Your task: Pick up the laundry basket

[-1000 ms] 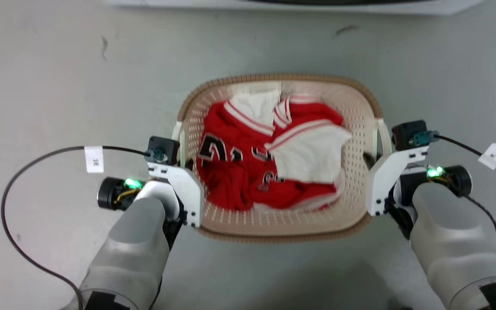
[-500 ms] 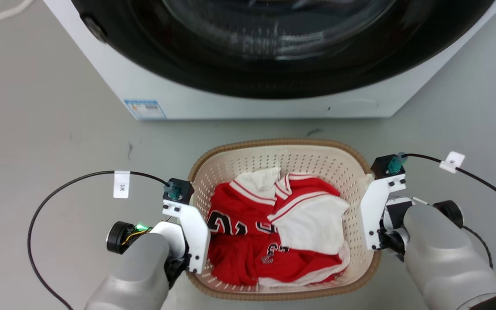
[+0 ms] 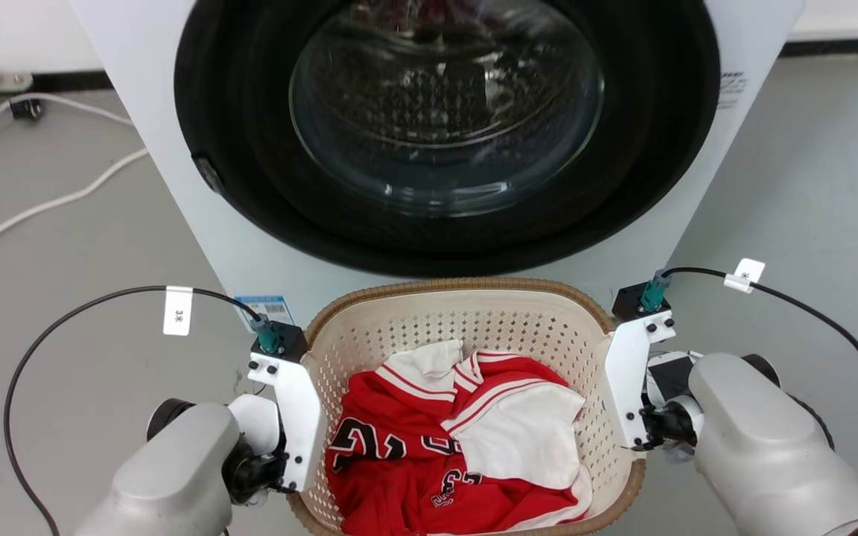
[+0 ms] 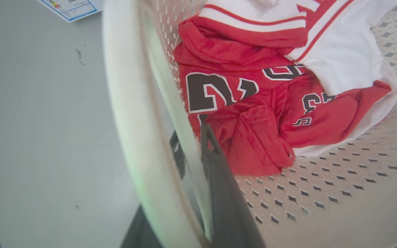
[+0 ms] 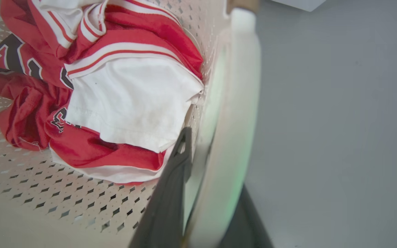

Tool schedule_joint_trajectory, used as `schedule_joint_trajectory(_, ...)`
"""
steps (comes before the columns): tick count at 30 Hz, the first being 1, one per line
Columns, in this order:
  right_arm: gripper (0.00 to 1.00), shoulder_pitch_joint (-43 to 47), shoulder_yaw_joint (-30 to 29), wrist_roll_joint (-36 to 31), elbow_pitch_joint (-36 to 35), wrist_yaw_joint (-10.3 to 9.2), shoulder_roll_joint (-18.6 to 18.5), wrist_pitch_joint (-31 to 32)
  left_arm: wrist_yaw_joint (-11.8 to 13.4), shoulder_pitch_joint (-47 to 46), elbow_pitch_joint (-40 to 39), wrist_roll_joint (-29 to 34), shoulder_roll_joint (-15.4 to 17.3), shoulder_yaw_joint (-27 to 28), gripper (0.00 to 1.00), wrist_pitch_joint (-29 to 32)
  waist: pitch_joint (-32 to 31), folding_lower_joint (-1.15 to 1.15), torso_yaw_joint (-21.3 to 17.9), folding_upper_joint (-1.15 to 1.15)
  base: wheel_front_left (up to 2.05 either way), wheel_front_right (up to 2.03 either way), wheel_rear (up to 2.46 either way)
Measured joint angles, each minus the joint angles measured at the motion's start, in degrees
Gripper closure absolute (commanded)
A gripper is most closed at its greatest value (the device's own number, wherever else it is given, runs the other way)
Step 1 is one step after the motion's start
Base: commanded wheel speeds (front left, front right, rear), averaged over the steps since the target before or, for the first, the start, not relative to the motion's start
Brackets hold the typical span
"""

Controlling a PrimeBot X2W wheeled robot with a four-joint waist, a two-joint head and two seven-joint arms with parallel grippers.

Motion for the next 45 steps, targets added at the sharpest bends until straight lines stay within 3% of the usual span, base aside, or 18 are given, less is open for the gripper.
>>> schedule_joint_trajectory(9,1.00,1.3,5.0,7.5,-4.3,-0.02,-1.9,4.7,0.0,-0.4,-2.6,-5.9,3.1,-3.7,1.00,3.2,-5.1,0.00,-0.4,0.00,0.00,0.00,0.00)
schedule_joint_trajectory(21,1.00,1.6,9.4,14.9,-7.2,-0.10,-4.4,11.1,0.0,0.1,-3.1,-11.6,4.0,-7.5,1.00,6.2,-6.9,0.01,-0.3,0.00,0.00,0.00,0.00)
schedule_joint_trajectory(45,1.00,1.4,13.5,20.4,-5.4,-0.11,-5.5,11.1,0.1,-0.6,-0.6,-15.2,2.9,-13.1,1.00,3.8,-8.2,0.01,0.5,0.00,0.00,0.00,0.00)
